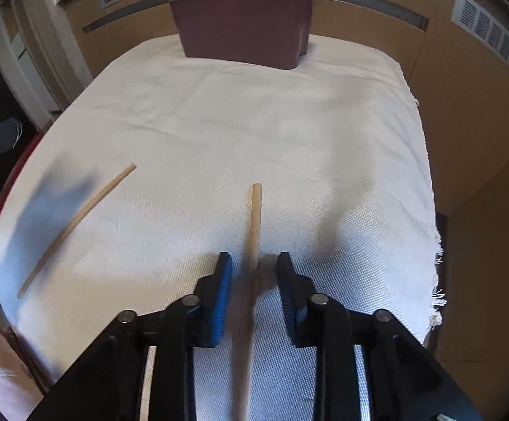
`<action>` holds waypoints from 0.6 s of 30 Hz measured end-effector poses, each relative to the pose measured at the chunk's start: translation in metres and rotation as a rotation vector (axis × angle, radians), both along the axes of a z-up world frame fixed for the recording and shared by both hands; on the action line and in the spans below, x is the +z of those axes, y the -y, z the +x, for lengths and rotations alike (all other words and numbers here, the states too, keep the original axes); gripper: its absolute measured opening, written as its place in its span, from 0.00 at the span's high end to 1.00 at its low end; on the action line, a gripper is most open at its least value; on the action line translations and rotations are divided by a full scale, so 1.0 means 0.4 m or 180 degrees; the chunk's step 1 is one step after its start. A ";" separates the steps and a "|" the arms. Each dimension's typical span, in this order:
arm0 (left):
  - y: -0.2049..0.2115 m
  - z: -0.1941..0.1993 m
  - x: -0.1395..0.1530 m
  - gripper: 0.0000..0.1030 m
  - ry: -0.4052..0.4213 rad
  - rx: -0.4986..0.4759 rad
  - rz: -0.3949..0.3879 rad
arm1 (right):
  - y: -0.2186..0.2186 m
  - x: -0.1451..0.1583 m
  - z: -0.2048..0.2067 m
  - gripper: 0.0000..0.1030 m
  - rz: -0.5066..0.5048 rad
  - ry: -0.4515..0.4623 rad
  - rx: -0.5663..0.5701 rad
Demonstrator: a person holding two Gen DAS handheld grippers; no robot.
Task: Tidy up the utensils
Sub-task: 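Close the left tool on its chopstick while the right tool grips and lifts another chopstick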
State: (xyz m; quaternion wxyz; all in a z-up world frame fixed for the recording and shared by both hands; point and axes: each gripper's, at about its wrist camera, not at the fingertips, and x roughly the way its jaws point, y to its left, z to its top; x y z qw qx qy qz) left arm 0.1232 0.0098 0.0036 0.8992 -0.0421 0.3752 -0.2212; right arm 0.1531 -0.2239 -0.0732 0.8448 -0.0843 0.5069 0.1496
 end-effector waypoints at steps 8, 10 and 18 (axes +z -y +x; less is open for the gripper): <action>0.071 0.049 -0.119 0.85 -0.0640 -0.0355 0.0661 | 0.021 0.036 -0.056 0.94 0.0144 0.0010 0.0040; 0.090 0.072 -0.147 0.81 -0.0807 -0.0431 0.0811 | 0.029 0.049 -0.065 0.94 0.0227 0.0046 0.0028; 0.164 0.143 -0.194 0.81 -0.1278 -0.0679 0.1297 | 0.051 0.070 -0.078 0.94 0.0394 0.0148 0.0007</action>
